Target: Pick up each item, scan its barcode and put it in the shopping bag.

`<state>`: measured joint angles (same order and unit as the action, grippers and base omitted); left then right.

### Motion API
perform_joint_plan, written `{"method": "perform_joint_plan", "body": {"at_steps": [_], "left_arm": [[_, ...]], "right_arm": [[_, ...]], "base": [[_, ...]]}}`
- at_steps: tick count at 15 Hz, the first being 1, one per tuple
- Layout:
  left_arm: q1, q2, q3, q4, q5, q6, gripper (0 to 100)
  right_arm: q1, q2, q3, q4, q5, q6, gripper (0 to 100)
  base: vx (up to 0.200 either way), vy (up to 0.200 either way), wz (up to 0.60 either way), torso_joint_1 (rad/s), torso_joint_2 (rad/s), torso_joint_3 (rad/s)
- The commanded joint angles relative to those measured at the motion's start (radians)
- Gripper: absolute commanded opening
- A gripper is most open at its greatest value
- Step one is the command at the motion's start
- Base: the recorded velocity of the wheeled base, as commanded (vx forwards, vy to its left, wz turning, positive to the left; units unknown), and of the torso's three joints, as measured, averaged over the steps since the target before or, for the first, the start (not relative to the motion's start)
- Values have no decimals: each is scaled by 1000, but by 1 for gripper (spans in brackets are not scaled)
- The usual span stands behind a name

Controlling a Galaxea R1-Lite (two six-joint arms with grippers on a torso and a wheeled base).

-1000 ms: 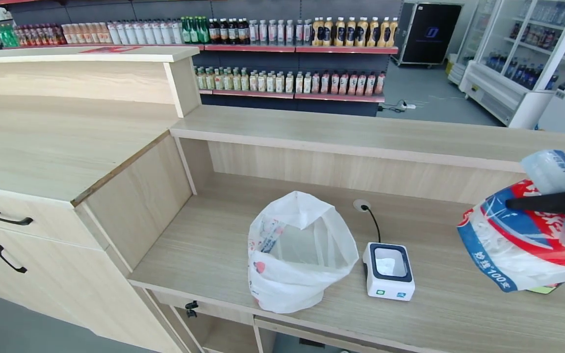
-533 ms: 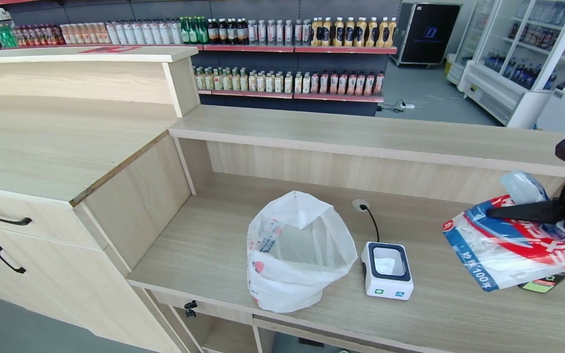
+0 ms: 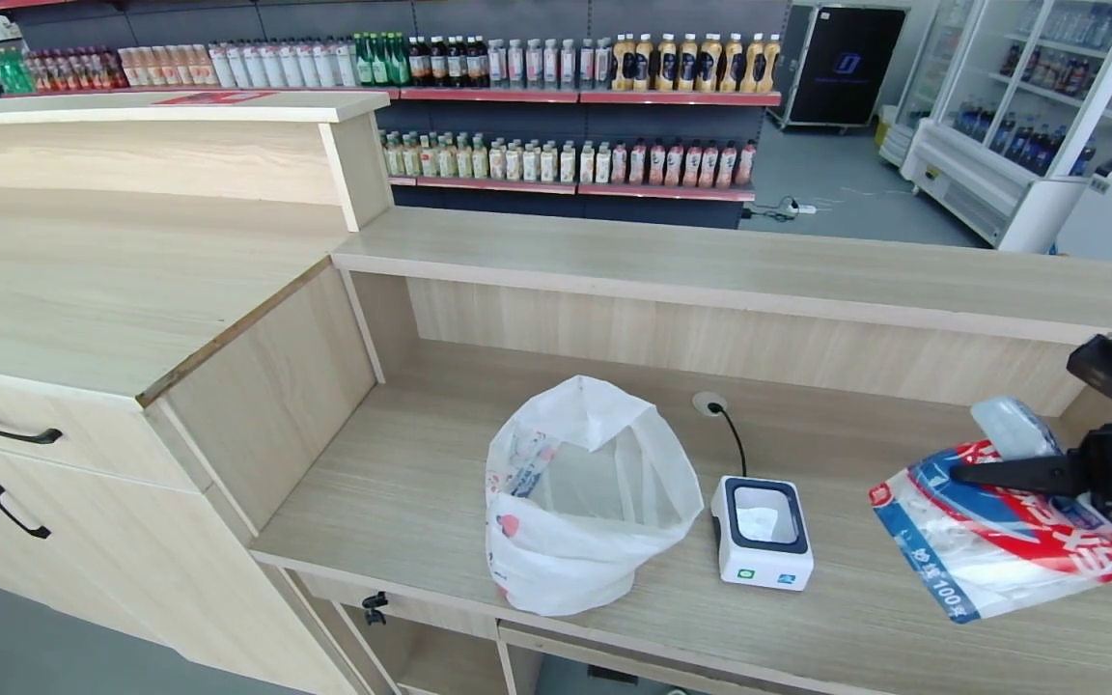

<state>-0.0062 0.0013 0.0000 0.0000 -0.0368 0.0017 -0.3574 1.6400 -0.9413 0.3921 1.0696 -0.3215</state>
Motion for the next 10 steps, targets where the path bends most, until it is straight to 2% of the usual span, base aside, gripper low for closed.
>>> {"method": "perform_joint_plan", "body": {"at_steps": [1, 10], "left_arm": [[0, 0, 0, 0, 0, 0, 100], [0, 0, 0, 0, 0, 0, 100]], "right_arm": [[-6, 7, 56, 4, 10, -54, 0], [-20, 87, 21, -2, 69, -70, 0]], "base": [[0, 0, 0, 0, 0, 0], [0, 0, 0, 0, 0, 0]]}}
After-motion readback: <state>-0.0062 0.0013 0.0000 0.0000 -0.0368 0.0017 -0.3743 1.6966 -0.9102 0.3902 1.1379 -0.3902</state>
